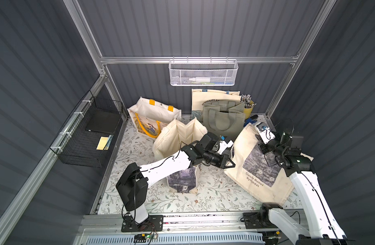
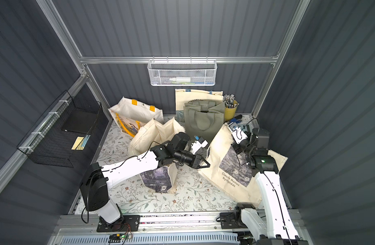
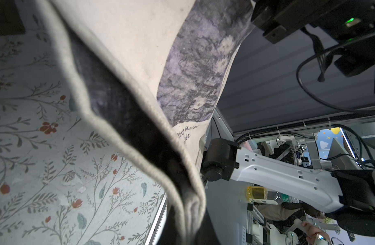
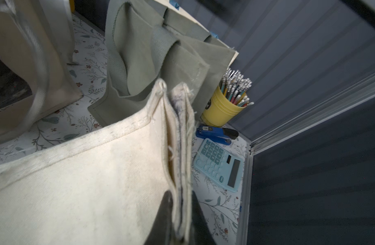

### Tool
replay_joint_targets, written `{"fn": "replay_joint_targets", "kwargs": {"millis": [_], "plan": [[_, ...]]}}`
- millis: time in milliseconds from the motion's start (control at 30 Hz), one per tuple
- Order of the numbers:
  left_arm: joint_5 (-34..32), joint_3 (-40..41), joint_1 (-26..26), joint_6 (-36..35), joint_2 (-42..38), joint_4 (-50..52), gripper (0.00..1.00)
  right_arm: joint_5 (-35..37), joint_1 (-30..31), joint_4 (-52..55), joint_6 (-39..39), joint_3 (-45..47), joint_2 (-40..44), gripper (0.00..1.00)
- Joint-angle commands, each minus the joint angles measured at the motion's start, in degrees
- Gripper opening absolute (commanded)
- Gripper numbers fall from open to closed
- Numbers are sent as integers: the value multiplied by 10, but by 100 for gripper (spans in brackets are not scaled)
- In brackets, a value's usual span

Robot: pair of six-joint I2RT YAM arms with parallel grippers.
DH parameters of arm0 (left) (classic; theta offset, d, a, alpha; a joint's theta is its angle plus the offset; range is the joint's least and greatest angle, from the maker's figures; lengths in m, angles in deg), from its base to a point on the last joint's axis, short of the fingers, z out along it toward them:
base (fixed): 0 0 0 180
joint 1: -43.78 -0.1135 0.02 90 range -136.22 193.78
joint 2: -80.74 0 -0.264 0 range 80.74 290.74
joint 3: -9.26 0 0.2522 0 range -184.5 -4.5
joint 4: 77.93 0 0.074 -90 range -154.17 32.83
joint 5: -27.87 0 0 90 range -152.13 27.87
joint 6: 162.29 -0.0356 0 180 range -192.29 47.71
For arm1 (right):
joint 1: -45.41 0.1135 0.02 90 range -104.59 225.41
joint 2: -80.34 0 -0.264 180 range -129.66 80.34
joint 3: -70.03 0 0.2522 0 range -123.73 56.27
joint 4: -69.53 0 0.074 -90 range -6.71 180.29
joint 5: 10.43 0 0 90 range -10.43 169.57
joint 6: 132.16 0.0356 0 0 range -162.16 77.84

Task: Put away the canvas bag
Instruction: Place the canvas bag at the center of the board.

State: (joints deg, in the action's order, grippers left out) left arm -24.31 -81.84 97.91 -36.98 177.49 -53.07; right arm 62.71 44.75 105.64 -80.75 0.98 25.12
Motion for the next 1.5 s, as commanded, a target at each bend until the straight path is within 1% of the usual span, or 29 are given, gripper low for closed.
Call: {"fn": "replay_joint_targets", "kwargs": {"millis": [0, 67, 133, 200, 267, 333, 433, 533, 600, 633, 733, 800, 900, 933, 1000, 1067, 1100, 1167, 1267, 1300, 1333, 1467], "plan": [[-16, 27, 8, 24, -47, 25, 0, -15, 4, -52, 23, 26, 3, 0], [-53, 39, 9, 30, -65, 28, 0, -7, 4, -67, 33, 49, 3, 0], [-78, 73, 8, 45, -75, 19, 0, -16, 4, -69, 26, 63, -8, 0], [-80, 90, 8, 65, -73, 1, 0, -26, 5, -82, 24, 76, -19, 0], [-57, 81, 9, 69, -53, 1, 0, -36, 6, -100, 26, 86, -31, 0], [-22, 41, 9, 57, -19, 10, 0, -41, 9, -105, 17, 88, -46, 0], [35, -25, 15, 30, 39, 60, 0, -46, 23, -96, -16, 84, -74, 0], [81, -55, 20, 20, 84, 102, 0, -57, 42, -90, -44, 82, -98, 0], [99, -58, 28, 14, 96, 111, 5, -66, 51, -94, -53, 86, -109, 0], [99, -58, 31, 10, 95, 116, 9, -73, 54, -92, -62, 89, -114, 0], [84, -60, 34, -11, 88, 144, 31, -69, 65, -100, -78, 106, -121, 0], [70, -57, 35, -27, 80, 160, 39, -63, 70, -112, -86, 118, -125, 0], [25, -65, 34, -50, 71, 178, 53, -55, 77, -122, -101, 126, -136, 0], [7, -71, 34, -62, 67, 186, 55, -52, 80, -124, -110, 127, -140, 0], [-28, -77, 36, -82, 51, 190, 61, -49, 86, -129, -119, 127, -170, 0], [-62, -74, 35, -105, 28, 188, 70, -42, 94, -135, -121, 120, -193, 0], [-80, -70, 36, -111, 17, 185, 73, -43, 96, -138, -121, 114, -204, 0], [-110, -66, 37, -132, -5, 181, 74, -46, 106, -135, -129, 97, -234, 0], [-139, -41, 45, -154, -43, 141, 76, -30, 123, -140, -142, 81, -273, 0], [-139, -32, 47, -157, -52, 126, 80, -29, 125, -145, -139, 79, -282, 0], [-139, -23, 47, -160, -60, 113, 91, -27, 127, -151, -132, 74, -292, 0], [-131, -26, 49, -181, -57, 104, 91, -45, 133, -171, -106, 42, -332, 0]]}}
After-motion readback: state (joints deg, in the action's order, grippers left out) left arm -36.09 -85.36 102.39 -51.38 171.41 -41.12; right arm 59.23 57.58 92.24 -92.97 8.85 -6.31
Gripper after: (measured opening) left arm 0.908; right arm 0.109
